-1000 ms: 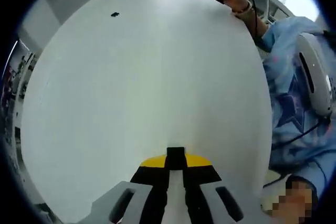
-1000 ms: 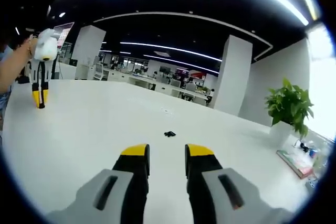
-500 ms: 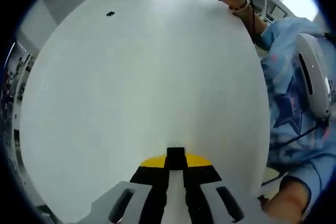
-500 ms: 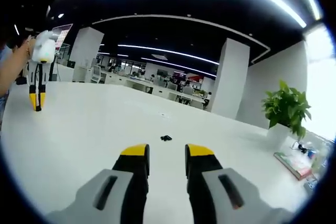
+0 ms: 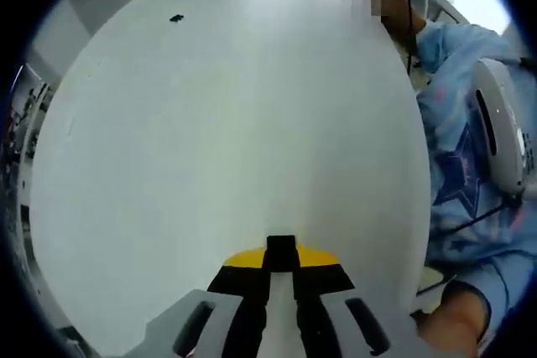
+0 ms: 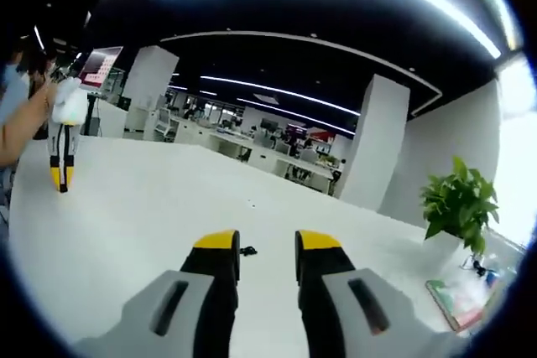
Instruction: Snap the two parts of the plastic buckle together until the buckle closes and remains connected.
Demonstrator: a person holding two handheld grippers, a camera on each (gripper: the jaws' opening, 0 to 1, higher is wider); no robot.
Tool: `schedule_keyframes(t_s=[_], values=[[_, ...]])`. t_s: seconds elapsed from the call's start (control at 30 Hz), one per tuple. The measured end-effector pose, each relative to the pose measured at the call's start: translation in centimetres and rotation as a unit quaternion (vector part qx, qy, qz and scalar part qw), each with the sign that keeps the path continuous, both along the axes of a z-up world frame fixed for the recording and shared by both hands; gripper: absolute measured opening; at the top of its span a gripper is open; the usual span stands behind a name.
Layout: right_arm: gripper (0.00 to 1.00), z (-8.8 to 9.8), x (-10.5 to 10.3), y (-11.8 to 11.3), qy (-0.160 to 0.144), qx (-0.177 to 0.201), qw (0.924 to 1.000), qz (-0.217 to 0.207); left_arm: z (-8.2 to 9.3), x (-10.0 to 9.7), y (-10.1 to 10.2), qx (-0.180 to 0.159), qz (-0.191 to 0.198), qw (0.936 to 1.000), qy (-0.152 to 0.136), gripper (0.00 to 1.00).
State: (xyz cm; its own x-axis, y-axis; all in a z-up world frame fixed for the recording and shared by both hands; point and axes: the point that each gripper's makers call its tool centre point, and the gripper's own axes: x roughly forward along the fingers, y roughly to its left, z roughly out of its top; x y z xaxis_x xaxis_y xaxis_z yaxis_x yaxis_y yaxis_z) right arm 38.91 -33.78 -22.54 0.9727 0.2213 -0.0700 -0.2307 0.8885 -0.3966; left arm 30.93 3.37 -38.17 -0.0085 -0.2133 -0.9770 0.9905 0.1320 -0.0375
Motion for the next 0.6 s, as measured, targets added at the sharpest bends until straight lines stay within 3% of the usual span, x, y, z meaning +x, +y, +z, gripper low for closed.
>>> schedule_keyframes(t_s=[0.1,0.23,0.33,0.47,0.6], values=[[0.26,-0.2,1.9,-0.3,0.023,-0.023,0.9994,0.011,0.0,-0.1,0.0,0.004,-0.001,1.0000,0.000,0.09],[0.22,-0.5,4.3,-0.5,0.030,-0.022,0.9992,0.016,0.0,-0.1,0.1,0.009,0.003,1.0000,0.000,0.09],[0.22,-1.9,6.3,-0.3,0.061,-0.057,0.9961,0.028,0.1,-0.1,0.1,0.010,0.004,0.9999,0.001,0.09],[0.20,-4.8,8.2,0.9,0.111,-0.039,0.9903,0.073,0.1,0.0,0.2,0.010,0.006,0.9999,0.001,0.09],[0.13,-8.0,9.7,1.0,0.163,-0.042,0.9817,0.088,0.1,0.0,0.2,0.011,0.007,0.9999,0.002,0.09]])
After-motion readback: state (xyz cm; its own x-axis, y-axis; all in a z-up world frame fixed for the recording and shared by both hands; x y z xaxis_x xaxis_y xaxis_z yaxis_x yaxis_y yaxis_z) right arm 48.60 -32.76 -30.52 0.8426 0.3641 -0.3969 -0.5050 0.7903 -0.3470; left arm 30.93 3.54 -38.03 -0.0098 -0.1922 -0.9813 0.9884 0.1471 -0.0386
